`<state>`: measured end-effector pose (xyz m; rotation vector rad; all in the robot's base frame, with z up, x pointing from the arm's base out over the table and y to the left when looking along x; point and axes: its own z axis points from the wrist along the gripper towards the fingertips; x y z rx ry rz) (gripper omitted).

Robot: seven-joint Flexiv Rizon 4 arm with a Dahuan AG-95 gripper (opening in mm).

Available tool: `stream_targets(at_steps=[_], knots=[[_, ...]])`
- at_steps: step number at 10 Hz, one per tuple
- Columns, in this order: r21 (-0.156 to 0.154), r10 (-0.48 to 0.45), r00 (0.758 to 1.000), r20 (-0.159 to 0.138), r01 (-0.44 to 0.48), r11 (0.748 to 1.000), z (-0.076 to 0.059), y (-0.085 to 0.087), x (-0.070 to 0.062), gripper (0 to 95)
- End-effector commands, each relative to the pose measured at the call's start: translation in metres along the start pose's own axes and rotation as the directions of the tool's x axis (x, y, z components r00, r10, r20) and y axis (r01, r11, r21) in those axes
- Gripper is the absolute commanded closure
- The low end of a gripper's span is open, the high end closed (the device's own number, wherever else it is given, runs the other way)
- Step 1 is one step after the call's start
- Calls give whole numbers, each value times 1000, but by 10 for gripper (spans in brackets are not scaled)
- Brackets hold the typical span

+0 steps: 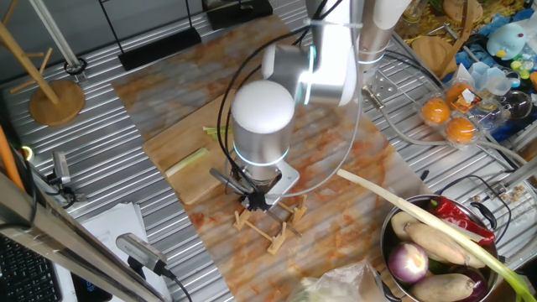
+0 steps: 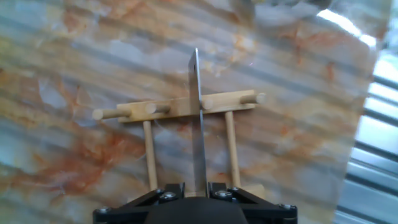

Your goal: Chop the scallions

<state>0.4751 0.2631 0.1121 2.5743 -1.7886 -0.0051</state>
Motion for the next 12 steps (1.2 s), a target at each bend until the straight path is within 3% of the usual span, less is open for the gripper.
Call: stream_targets(at_steps=[1,2,3,5,6,8,9,10,11,12], knots=[[-3,1,1000,-3,-1,1000,-19,-5,0,760],[-7,27,999,-18,-27,1000,-32,-2,4,760],[-7,62,998,-20,-62,998,-41,2,11,950],[-4,110,994,-16,-110,994,-52,8,28,950],[4,191,982,-17,-190,982,-61,13,41,950],[49,351,936,-24,-349,936,-76,26,69,950],[67,432,901,-20,-430,900,-78,30,84,950],[88,558,829,-43,-553,828,-83,36,109,950],[126,682,727,-77,-672,730,-85,41,126,950],[144,758,647,-77,-745,651,-83,44,137,950]])
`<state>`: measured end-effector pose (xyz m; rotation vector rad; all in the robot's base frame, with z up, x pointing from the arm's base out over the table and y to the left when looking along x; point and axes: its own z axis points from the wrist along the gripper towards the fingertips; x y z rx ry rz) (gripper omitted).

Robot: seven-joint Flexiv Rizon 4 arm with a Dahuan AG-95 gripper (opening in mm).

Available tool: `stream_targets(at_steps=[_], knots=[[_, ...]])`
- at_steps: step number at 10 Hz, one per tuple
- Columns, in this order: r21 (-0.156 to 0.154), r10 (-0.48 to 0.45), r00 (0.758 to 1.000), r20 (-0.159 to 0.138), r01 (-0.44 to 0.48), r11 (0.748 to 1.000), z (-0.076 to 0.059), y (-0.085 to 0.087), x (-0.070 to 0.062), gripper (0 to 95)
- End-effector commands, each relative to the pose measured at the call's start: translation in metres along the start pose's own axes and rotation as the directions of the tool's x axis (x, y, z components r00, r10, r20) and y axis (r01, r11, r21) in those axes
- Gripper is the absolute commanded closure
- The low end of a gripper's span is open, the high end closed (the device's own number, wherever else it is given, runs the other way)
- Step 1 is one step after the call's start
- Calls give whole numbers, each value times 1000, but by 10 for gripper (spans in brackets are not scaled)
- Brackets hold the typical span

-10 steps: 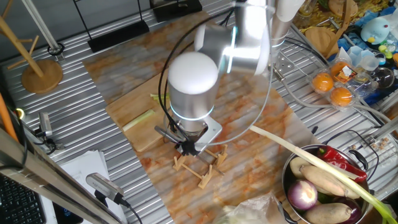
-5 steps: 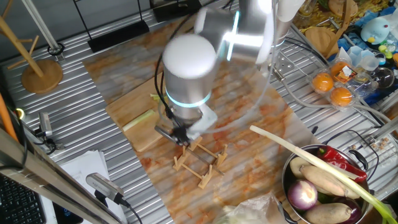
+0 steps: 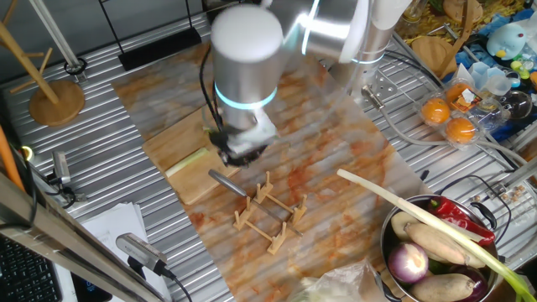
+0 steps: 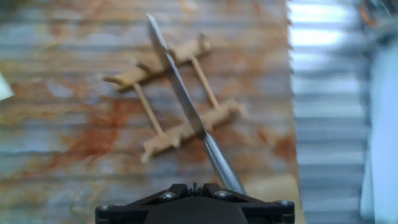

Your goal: Chop the scallions

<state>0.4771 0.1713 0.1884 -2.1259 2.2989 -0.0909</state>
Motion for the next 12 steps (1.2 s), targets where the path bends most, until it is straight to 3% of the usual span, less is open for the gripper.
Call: stream_targets(at_steps=[1,2,3,4,6,8,9,11,12], knots=[[90,538,842,-45,-533,841,3,-13,69,950],[93,635,771,-44,-630,771,7,-13,80,950],[110,696,716,-50,-689,716,7,-13,83,950],[109,753,657,-35,-746,657,6,-12,85,950],[119,787,616,-19,-781,614,5,-10,88,950],[114,822,569,-21,-815,567,2,-6,95,950],[109,861,509,-21,-855,508,1,-3,102,950],[97,883,468,-41,-877,470,6,0,119,950],[80,905,426,-22,-901,426,9,4,127,950]])
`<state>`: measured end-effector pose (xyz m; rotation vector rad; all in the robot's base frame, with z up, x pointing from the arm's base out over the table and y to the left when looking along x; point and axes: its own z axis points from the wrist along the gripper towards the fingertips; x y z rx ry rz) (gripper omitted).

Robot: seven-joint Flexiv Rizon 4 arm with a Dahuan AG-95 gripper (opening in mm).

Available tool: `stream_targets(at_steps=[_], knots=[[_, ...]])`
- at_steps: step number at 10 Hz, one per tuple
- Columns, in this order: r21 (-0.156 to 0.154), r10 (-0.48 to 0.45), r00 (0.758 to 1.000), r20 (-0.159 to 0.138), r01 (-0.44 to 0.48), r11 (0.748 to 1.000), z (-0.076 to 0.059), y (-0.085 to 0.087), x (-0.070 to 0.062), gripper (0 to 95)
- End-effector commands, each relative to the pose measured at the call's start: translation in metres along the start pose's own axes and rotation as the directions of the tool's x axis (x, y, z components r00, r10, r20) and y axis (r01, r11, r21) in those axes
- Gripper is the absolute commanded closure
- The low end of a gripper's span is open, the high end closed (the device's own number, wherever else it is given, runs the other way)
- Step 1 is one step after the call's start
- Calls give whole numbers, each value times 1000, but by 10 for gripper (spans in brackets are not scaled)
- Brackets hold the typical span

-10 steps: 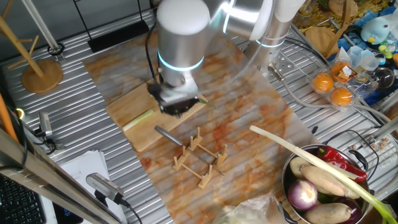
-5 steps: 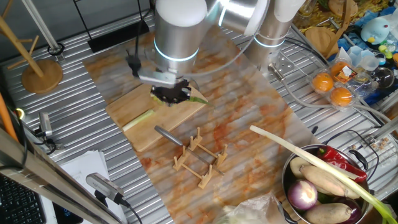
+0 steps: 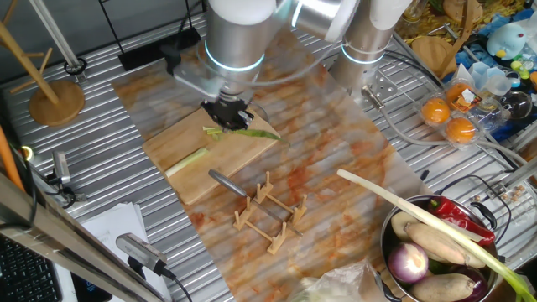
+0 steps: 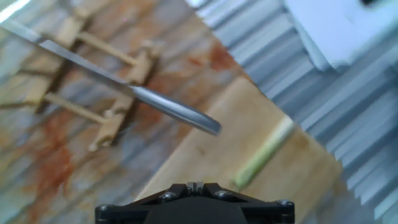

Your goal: Chop the scallions

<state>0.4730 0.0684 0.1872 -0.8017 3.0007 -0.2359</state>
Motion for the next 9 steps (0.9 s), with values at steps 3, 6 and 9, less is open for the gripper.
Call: stream_targets(at_steps=[3,6,9], knots=[[-168,226,974,-9,-225,960,16,-20,19,950],[-170,189,982,-20,-189,967,13,-14,12,950],[-181,228,973,-20,-228,957,15,-9,2,950]])
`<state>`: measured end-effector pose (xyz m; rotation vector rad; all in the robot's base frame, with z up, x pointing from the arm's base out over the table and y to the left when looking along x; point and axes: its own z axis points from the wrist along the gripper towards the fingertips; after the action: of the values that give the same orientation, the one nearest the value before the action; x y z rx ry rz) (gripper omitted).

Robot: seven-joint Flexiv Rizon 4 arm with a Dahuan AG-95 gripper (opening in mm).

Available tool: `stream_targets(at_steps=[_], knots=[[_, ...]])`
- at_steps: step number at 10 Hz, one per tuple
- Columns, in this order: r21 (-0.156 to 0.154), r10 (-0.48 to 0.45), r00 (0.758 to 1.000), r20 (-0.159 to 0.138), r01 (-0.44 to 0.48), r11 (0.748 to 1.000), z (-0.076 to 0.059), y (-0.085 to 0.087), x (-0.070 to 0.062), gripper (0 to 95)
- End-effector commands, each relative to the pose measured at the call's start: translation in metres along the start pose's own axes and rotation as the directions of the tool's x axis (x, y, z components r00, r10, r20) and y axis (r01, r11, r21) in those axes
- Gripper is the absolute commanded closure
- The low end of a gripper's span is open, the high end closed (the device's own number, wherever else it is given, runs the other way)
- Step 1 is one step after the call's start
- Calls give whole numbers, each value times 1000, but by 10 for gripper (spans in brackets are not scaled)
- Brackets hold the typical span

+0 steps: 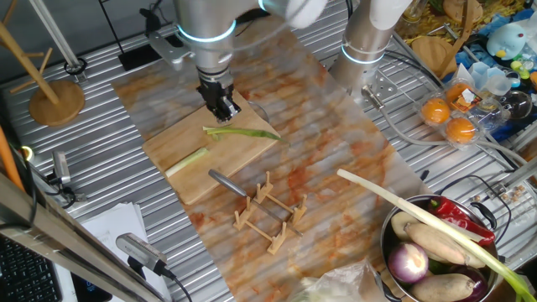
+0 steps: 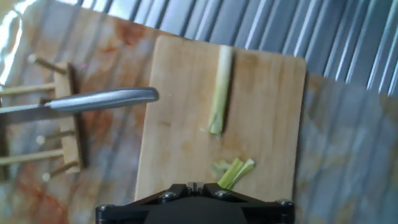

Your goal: Chop the scallions

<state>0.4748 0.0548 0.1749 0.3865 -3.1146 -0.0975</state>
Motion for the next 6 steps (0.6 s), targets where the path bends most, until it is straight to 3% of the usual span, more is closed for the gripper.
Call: stream_targets(at_steps=[1,2,4,6], knots=[[31,35,999,-2,-35,999,1,2,-2,950],[7,141,990,15,-141,990,1,2,-2,950],[10,277,961,0,-276,961,1,2,-2,950],[7,252,968,16,-252,968,6,-20,0,950]])
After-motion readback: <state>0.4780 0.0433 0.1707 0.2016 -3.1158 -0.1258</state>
